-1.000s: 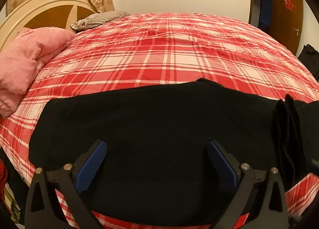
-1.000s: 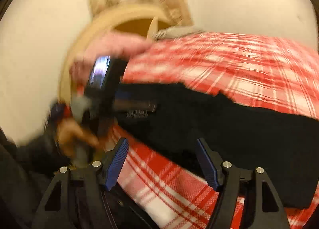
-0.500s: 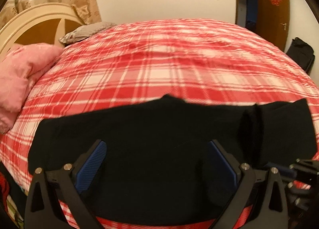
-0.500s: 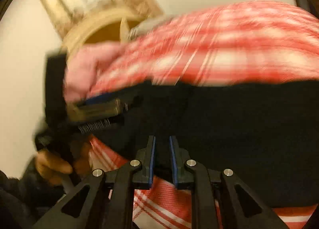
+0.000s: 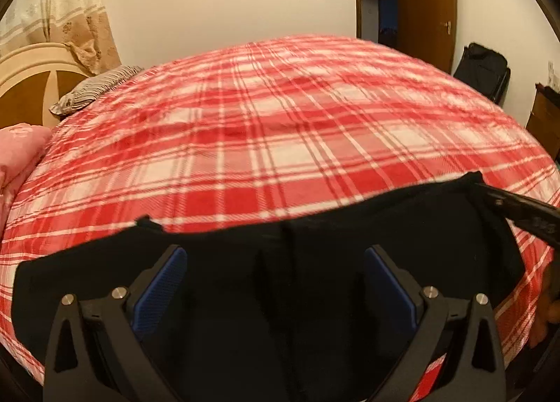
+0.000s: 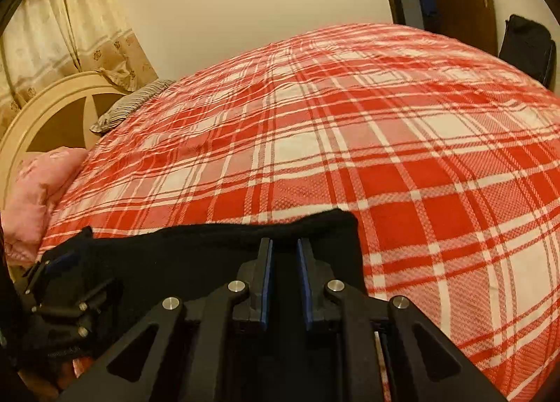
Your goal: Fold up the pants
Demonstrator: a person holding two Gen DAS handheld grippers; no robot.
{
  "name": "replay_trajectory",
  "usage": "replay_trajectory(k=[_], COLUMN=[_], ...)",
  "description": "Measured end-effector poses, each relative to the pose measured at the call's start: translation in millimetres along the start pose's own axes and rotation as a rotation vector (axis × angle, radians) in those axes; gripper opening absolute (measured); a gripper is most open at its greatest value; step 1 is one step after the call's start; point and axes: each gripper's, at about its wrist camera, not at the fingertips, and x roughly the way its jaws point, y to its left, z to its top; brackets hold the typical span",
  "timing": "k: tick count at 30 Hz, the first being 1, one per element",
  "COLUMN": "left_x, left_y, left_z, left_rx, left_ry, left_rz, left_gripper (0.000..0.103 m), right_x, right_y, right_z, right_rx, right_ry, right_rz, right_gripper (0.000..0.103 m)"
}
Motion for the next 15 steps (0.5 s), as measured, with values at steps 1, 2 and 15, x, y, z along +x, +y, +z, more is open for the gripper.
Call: replay_trajectory(k=[1, 2, 15], left_x=[5, 8, 4], left_y=[-2, -4, 5], left_z=[-1, -2, -6], left_rx=[0.009, 0.014, 0.016], left_ry=[0.018, 0.034, 0.063], left_rz=[0.014, 0.025, 0.052], left_gripper=[0.103, 0.103, 0.103], right_x=[-1, 0, -38], right_y=[1, 0, 75], right_z=[-1, 0, -29], right_rx=[0.003, 0.008, -0.023], right_ry=[-0.004, -0.006, -0.03], right_rz=[-0.001, 0.002, 0.181], right_gripper=[0.015, 0.015, 0.018])
